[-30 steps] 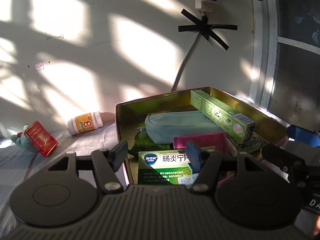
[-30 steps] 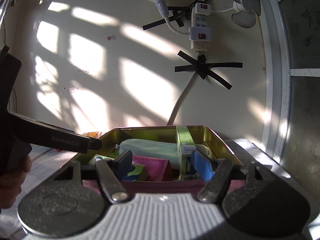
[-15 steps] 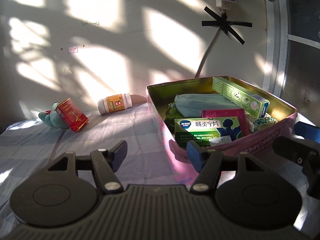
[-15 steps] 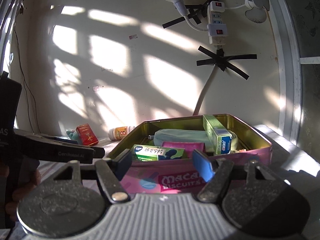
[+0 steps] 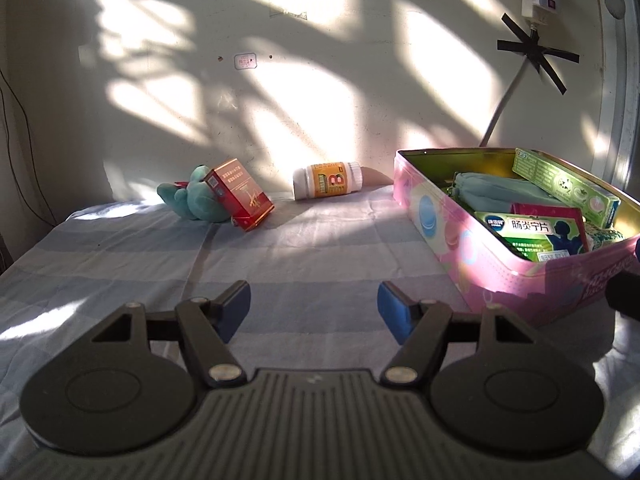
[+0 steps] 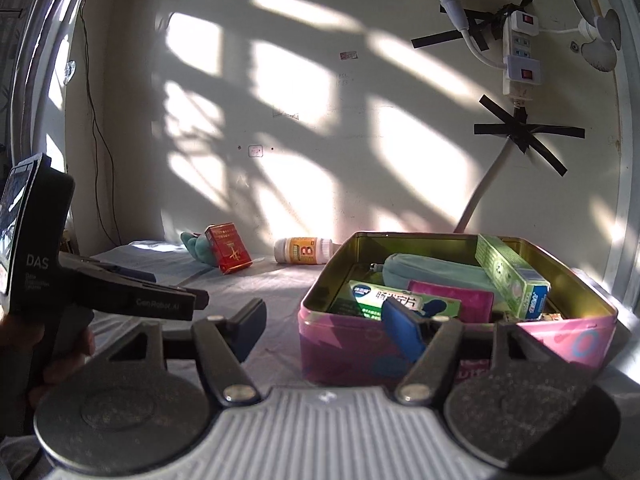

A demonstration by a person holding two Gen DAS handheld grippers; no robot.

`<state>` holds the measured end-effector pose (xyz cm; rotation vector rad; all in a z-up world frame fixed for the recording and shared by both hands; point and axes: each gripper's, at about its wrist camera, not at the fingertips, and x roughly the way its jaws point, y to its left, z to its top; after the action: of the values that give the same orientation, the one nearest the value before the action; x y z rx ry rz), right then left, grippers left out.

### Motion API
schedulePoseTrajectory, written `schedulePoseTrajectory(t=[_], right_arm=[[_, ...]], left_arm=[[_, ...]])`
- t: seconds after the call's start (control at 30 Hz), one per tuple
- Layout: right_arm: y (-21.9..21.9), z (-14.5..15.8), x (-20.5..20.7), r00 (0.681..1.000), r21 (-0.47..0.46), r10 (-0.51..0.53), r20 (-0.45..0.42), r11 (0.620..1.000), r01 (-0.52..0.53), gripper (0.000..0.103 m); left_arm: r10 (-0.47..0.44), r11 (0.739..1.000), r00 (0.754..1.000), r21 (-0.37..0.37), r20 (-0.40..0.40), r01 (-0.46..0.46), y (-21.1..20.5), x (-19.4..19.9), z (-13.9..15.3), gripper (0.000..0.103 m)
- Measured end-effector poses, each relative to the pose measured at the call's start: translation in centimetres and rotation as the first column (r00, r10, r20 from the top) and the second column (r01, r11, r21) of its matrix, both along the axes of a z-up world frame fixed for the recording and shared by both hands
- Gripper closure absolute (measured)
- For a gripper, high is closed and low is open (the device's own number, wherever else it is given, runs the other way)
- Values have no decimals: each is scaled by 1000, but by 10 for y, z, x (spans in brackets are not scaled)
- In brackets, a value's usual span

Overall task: Organize objects
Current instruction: 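Move the right tool to the red box and grasp it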

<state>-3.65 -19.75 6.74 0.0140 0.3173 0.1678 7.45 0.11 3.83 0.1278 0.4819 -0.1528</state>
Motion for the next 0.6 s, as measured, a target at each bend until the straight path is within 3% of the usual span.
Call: schedulePoseTrajectory(t=[0.6], right_arm=[[89, -4, 62, 984, -82, 157, -80, 983, -164, 39]], left_arm=[[166, 986, 986, 19, -2, -166, 93, 59, -17, 31]])
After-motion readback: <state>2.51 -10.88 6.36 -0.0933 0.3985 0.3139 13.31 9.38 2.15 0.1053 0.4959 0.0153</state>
